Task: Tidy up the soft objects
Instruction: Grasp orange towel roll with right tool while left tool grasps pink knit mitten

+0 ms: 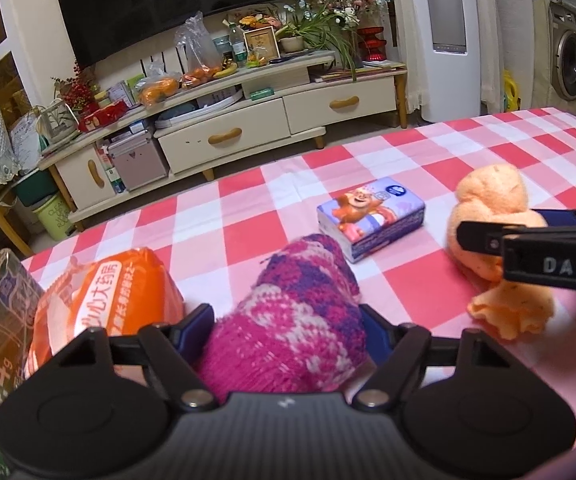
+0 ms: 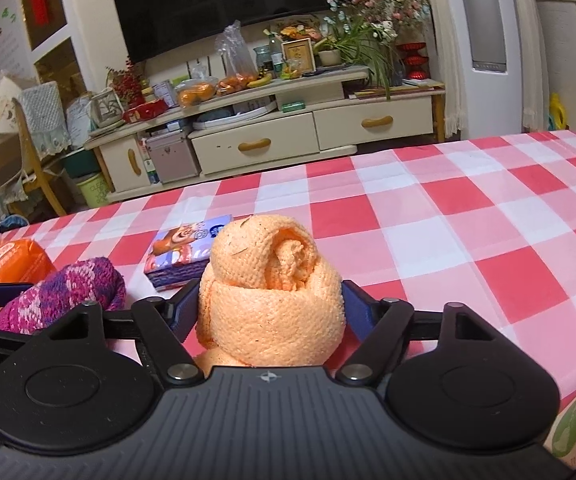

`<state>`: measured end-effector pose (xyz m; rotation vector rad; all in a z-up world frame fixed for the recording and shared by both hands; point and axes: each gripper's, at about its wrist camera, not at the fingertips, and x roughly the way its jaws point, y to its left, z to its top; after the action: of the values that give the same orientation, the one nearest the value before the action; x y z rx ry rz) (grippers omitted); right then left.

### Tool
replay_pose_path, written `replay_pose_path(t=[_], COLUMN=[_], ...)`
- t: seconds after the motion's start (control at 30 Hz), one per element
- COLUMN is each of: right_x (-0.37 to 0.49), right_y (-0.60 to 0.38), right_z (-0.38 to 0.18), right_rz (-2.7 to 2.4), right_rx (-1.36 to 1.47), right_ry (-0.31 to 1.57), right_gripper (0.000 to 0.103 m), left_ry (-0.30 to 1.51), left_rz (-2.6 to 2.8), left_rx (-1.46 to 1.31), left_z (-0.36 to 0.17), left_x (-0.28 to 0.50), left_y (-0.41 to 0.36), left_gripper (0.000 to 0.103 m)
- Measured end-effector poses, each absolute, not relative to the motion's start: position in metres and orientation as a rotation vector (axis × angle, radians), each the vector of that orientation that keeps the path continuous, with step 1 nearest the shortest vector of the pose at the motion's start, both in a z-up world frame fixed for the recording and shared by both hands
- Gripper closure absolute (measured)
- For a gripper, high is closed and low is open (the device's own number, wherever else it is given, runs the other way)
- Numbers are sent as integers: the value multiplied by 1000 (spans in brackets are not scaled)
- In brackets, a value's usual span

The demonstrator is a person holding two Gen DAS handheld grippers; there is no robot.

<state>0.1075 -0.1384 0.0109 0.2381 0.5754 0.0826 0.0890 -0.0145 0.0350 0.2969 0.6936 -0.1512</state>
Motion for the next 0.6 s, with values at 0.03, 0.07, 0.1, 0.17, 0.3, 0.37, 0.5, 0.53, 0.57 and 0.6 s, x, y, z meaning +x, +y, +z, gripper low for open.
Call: replay_pose_path(t=[0.03,0.07,0.1,0.17,0.3,0.37,0.5,0.53,0.57,0.6], right_x=[107,107,106,105,101,99,90,89,86,83], right_y=[-138,-139,-138,-139,-141,-142,-139,-140,-139,-139], right_z=[11,11,11,11,11,11,12,13,13,13], right_rz=[86,89,91,98,111,120,130,134,136,137], right_rx=[234,231,230,233,240,235,204,198,190,180], right_ry=[575,575,575,577,582,585,588,589,588,589], right_gripper=[13,13,13,14,14,15,15,15,15,15], left_ry=[698,704,711,724,745,751,757,758,758,759], left_rz=[-157,-163,-168,-177,-197,-205,-227,-232,-236,-241], left_rx=[289,278,268,248,229,223,219,212,204,195], left_z=[36,37,38,40,41,41,42,42,43,43], left_x=[87,85,83,78,64,54,37,33,30,28], left_y=[-14,-14,-13,-12,-10,-8,-6,-5,-4,-3], left_gripper=[29,29,29,29,29,29,29,29,29,29])
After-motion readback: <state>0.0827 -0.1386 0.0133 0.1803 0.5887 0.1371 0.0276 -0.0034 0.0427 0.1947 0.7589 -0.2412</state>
